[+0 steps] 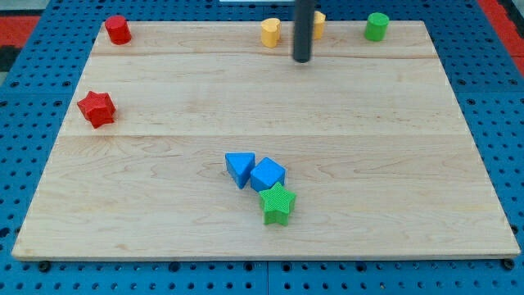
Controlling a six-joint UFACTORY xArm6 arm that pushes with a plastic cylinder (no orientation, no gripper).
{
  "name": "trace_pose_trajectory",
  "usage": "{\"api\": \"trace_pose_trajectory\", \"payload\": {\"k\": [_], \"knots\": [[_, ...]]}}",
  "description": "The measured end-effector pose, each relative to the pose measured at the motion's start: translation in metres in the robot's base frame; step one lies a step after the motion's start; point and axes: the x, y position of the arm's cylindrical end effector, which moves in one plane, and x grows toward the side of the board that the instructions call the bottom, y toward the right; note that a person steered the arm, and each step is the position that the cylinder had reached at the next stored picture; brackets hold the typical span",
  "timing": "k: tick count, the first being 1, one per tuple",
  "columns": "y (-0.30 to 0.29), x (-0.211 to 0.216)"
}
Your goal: Slide yellow hexagon slightly up
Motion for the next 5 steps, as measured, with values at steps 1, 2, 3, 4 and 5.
{"api": "trace_pose_trajectory", "payload": {"k": [1,2,3,4,5], "knots": [[0.013,-0.023],[0.022,-0.059],[0.022,-0.079],[0.022,-0.086],[0.016,-0.086]]}}
